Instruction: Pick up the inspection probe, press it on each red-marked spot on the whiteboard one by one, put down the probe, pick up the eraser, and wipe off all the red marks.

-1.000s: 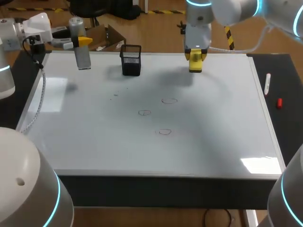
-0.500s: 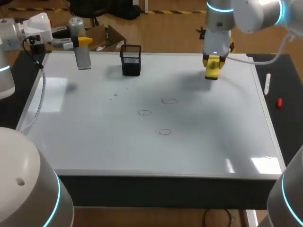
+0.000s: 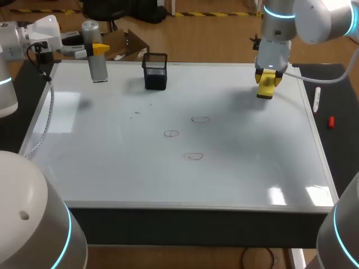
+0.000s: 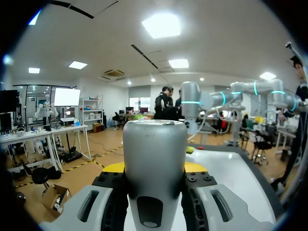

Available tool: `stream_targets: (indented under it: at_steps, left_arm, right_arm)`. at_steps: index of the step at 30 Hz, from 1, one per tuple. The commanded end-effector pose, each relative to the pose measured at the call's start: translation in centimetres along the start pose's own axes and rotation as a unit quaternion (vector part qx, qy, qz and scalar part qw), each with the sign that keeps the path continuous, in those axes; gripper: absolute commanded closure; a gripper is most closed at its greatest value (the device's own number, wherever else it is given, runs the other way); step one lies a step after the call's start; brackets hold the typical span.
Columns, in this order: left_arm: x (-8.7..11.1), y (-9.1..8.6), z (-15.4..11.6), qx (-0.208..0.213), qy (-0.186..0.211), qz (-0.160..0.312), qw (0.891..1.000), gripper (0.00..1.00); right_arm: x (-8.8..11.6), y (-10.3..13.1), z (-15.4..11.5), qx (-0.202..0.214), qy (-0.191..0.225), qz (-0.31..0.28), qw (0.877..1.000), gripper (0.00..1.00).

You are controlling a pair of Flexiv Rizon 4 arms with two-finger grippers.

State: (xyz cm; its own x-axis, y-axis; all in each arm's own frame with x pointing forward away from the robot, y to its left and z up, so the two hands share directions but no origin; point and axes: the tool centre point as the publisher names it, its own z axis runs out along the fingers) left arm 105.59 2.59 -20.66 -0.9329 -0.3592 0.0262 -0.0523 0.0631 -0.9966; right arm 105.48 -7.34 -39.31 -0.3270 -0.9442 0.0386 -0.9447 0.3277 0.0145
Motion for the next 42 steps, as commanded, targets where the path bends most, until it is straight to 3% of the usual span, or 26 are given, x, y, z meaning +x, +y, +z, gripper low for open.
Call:
stream_targets:
  at_steps: [1, 23, 29, 42]
  left_arm:
    - [0.0, -0.1, 0.0, 0.001, 0.0, 0.001, 1.0, 1.0]
    - [0.4, -0.6, 0.3, 0.002, 0.003, 0.008, 1.0, 1.0]
    - [3.3, -1.6, 2.2, 0.013, 0.026, 0.028, 0.999, 1.0]
    - [13.2, -1.0, 7.8, 0.061, 0.137, 0.03, 0.988, 1.0]
  right_arm:
    - [0.3, 0.1, -0.2, 0.008, 0.007, -0.002, 1.0, 1.0]
    - [0.3, 0.1, -0.2, 0.008, 0.007, -0.002, 1.0, 1.0]
    - [0.3, 0.1, -0.2, 0.008, 0.007, -0.002, 1.0, 1.0]
    - [0.3, 0.1, -0.2, 0.008, 0.007, -0.002, 1.0, 1.0]
